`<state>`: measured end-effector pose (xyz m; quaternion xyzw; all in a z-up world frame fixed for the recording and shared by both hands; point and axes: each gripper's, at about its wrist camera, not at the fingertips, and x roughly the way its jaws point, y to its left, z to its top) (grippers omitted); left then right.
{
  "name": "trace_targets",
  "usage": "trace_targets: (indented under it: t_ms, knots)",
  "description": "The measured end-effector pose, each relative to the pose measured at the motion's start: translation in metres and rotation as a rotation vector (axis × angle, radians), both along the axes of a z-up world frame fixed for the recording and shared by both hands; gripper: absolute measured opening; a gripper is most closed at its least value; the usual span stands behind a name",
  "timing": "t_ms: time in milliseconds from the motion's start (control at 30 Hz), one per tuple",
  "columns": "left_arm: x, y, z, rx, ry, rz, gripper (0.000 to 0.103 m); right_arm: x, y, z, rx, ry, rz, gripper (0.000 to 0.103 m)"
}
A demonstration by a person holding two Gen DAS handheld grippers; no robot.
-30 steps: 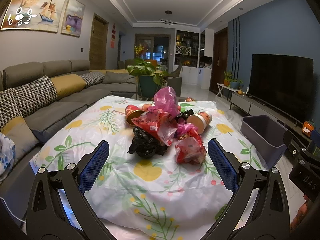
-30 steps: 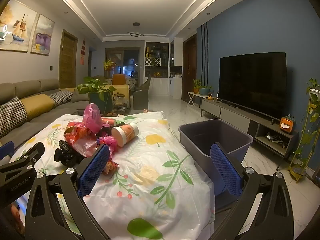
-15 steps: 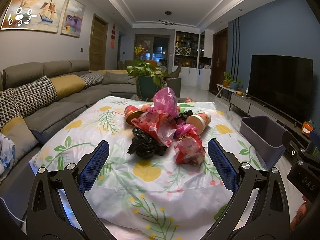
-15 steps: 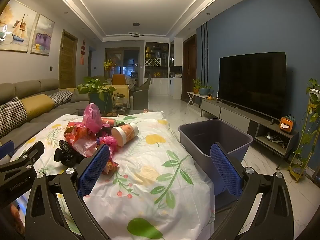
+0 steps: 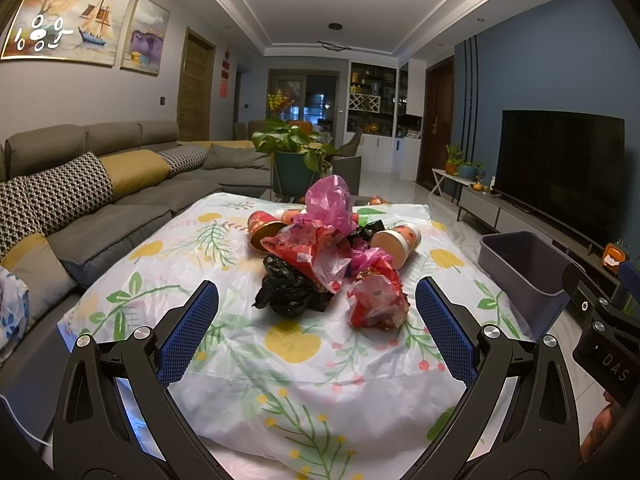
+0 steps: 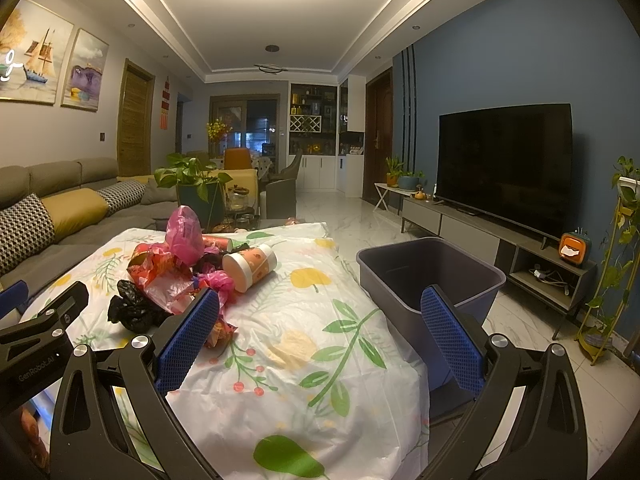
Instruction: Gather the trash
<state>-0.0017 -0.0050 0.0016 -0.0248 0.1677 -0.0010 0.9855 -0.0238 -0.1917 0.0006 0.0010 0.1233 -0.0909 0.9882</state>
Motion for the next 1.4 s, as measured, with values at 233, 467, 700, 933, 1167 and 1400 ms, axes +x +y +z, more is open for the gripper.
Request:
trace_targets:
  t_ms: [233, 467, 700, 933, 1167, 1400]
  knots:
    - [-0.0007, -0.0006, 0.0009, -0.001, 0.001, -0.003, 0.097, 0.0003, 0.0000, -0.0004, 0.001, 0.004, 0.000, 0.098]
    - [-0.0006, -0.0004, 0.0006, -0.001, 0.001, -0.002, 0.097, 0.0005, 0.0000, -0.0012, 0.000, 0.004, 0.001, 0.098]
    - [0.0000, -0.0027, 0.0010, -0.002, 0.000, -0.001, 0.097, 0.0005, 0.0007, -0.0015, 0.000, 0.004, 0.001, 0.098]
    - [-0.0006, -0.0023, 0.0008, -0.002, 0.001, -0.004, 0.097, 0.0010, 0.0009, -0.0012, 0.001, 0.005, 0.000, 0.098]
    - [-0.0006, -0.0022, 0.0006, -0.002, 0.001, -0.003, 0.097, 0.0013, 0.0008, -0.0016, 0.002, 0.004, 0.001, 0.098]
    - [-0.0007, -0.0017, 0.0004, -0.003, 0.001, -0.002, 0.097, 0.0019, 0.0005, -0.0019, 0.001, 0.004, 0.000, 0.098]
